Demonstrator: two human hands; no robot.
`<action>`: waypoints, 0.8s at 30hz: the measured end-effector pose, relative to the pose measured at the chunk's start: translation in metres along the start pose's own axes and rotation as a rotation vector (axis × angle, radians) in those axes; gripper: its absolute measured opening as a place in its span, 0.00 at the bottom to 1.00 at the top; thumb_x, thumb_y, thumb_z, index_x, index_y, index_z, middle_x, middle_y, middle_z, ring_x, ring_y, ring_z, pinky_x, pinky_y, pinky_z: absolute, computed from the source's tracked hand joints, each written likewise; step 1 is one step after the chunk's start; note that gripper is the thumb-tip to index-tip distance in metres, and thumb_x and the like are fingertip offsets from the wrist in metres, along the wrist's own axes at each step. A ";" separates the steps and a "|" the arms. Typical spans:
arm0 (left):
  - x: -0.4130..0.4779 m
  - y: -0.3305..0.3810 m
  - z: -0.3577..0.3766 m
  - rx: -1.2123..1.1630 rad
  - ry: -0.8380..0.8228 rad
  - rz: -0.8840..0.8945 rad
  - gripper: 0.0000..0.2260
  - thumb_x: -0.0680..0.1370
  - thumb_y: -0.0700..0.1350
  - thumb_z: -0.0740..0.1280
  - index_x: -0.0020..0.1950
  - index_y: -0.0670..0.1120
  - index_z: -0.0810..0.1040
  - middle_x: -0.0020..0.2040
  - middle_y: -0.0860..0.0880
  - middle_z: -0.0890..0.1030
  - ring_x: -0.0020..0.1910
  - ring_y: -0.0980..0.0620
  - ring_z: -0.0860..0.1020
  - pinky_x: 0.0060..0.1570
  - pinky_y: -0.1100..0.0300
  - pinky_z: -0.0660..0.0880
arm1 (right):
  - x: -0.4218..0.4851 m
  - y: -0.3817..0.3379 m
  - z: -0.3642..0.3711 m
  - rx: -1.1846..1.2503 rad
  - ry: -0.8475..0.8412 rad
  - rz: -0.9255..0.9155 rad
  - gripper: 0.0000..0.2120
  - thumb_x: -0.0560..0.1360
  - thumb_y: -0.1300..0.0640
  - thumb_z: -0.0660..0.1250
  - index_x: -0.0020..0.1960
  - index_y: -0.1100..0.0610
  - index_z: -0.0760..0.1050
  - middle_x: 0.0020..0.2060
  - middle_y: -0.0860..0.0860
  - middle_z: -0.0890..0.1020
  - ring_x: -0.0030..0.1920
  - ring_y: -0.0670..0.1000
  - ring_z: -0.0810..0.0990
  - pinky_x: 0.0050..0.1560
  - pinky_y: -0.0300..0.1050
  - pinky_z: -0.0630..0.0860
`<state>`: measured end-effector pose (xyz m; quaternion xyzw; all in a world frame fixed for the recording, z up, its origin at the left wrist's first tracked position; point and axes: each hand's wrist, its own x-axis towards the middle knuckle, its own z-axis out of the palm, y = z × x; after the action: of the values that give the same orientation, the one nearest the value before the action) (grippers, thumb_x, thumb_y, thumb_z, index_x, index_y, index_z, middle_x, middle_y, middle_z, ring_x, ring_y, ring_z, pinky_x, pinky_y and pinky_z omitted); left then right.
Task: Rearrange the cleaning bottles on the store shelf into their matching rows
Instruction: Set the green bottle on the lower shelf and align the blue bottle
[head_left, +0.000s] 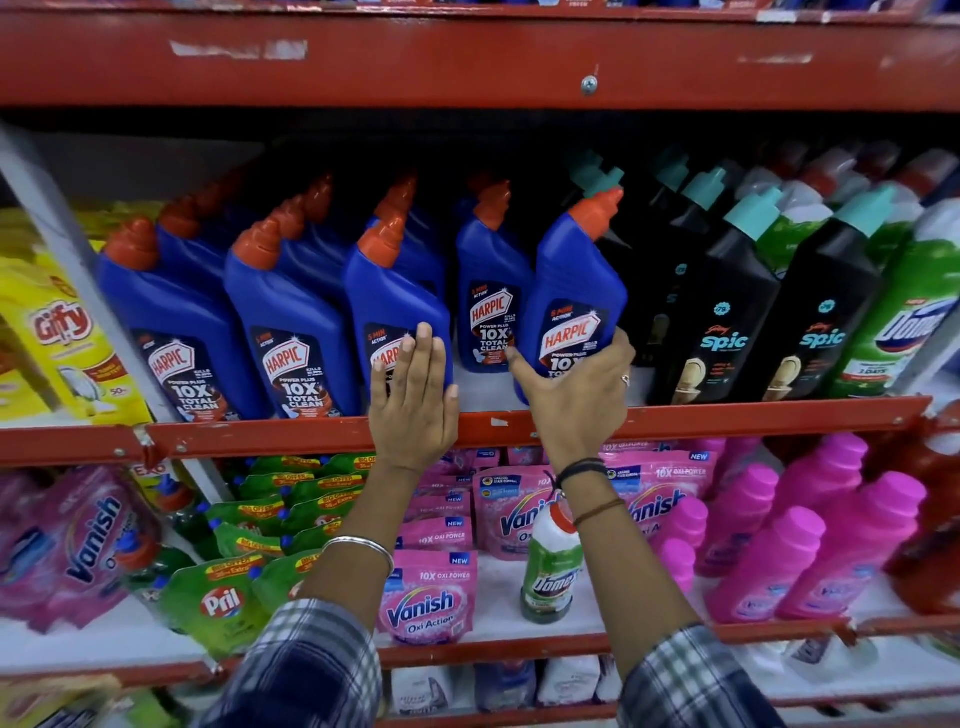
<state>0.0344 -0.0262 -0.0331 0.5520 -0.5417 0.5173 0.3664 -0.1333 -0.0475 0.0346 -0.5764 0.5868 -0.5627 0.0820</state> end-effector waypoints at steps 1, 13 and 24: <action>0.000 0.001 0.000 0.003 -0.003 -0.002 0.27 0.83 0.50 0.49 0.79 0.43 0.45 0.80 0.47 0.44 0.78 0.51 0.45 0.76 0.49 0.43 | -0.002 -0.005 0.003 0.005 -0.011 -0.010 0.51 0.57 0.33 0.75 0.67 0.63 0.62 0.59 0.57 0.74 0.56 0.58 0.77 0.42 0.46 0.74; 0.000 0.001 -0.002 0.005 -0.033 -0.029 0.28 0.81 0.48 0.50 0.79 0.43 0.45 0.80 0.48 0.43 0.78 0.52 0.45 0.77 0.51 0.41 | -0.032 -0.027 0.018 -0.029 -0.103 -0.058 0.56 0.59 0.35 0.75 0.73 0.64 0.54 0.67 0.61 0.69 0.64 0.61 0.72 0.45 0.54 0.79; 0.002 0.002 -0.004 -0.010 -0.038 -0.032 0.31 0.79 0.47 0.54 0.79 0.43 0.46 0.80 0.48 0.44 0.78 0.52 0.45 0.76 0.51 0.41 | -0.028 -0.020 0.016 -0.206 -0.164 -0.115 0.57 0.60 0.26 0.67 0.71 0.65 0.55 0.63 0.61 0.72 0.60 0.59 0.75 0.44 0.51 0.79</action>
<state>0.0317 -0.0226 -0.0304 0.5685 -0.5423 0.4980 0.3671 -0.1006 -0.0295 0.0289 -0.6585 0.5987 -0.4545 0.0377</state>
